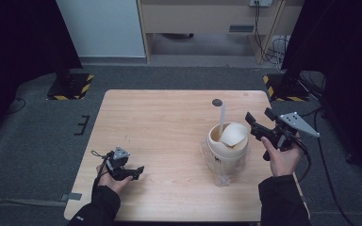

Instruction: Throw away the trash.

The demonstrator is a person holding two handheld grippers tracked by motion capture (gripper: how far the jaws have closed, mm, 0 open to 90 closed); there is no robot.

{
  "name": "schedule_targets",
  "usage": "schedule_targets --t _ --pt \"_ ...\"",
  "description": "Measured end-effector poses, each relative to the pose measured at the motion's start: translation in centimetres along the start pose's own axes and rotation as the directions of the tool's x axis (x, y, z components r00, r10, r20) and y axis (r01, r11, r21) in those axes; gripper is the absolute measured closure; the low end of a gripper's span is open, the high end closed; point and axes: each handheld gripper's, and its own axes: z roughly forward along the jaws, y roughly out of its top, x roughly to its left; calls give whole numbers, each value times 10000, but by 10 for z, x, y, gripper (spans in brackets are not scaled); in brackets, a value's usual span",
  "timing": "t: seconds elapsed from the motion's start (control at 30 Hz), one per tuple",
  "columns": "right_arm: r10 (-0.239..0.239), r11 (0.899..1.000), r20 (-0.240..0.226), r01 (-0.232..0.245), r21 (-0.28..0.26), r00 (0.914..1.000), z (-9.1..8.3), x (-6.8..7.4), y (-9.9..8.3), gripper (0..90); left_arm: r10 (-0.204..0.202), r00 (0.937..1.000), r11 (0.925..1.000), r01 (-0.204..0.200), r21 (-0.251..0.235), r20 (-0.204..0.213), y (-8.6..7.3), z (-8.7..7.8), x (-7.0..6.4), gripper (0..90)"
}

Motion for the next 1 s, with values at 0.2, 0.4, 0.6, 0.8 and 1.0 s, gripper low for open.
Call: schedule_targets --t 0.2,0.4,0.6,0.8,1.0 --pt "151 9924 817 -249 1208 9965 5 -29 -37 175 -182 9998 9998 182 -103 -68 -2 -1 10 182" --pt "6 9696 1228 -306 2426 9924 8 -49 -71 155 -428 9989 9991 427 -17 -216 -6 0 22 172" --pt "-395 9253 1381 -159 3789 9896 10 -63 -101 137 -539 9977 9984 546 162 -403 -9 3 33 163" --pt "-946 8662 1136 255 4991 9890 14 -75 -123 120 -687 9955 9973 702 208 -655 -10 4 44 159" --pt "-760 8351 973 101 5501 9923 15 -81 -135 102 -853 9924 9954 888 362 -890 -13 6 51 159"
